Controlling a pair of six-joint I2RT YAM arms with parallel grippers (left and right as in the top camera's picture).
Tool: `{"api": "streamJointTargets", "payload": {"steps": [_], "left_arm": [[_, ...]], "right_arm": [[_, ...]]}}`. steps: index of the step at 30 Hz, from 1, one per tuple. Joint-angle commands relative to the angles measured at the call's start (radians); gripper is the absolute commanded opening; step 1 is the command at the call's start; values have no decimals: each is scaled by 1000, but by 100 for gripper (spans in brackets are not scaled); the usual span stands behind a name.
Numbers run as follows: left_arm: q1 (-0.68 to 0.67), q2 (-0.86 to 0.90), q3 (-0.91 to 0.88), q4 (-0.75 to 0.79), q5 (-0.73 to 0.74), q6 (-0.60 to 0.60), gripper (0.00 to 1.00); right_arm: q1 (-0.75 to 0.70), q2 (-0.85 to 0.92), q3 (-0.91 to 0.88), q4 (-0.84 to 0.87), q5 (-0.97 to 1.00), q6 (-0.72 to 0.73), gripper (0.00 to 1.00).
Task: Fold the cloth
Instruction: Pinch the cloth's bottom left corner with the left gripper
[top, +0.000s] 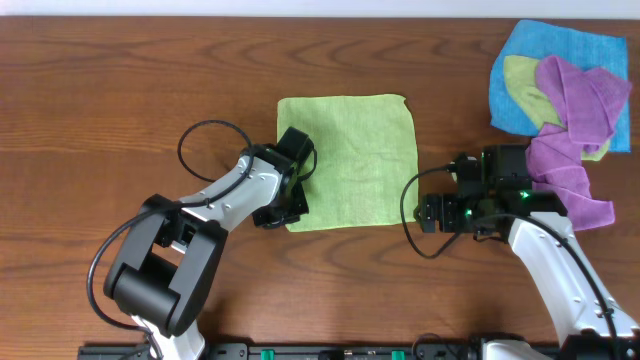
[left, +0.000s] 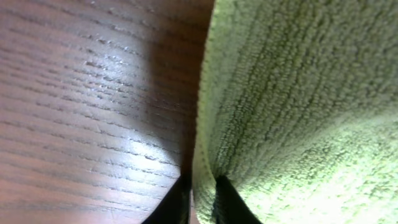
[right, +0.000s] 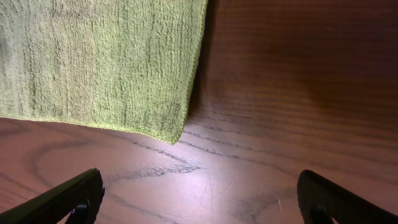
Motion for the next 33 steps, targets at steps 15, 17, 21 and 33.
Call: {"api": "streamJointTargets", "payload": {"steps": [15, 17, 21, 33], "left_arm": [[-2, 32, 2, -16, -2, 4, 20], [-2, 32, 2, -13, -3, 4, 20], [-2, 32, 2, -8, -3, 4, 20], [-2, 32, 2, -7, -1, 3, 20]], "right_arm": [[-7, 4, -151, 171, -159, 162, 82], [-6, 4, -151, 216, -171, 179, 83], [5, 25, -151, 291, -211, 233, 77], [55, 162, -151, 391, -194, 351, 54]]}}
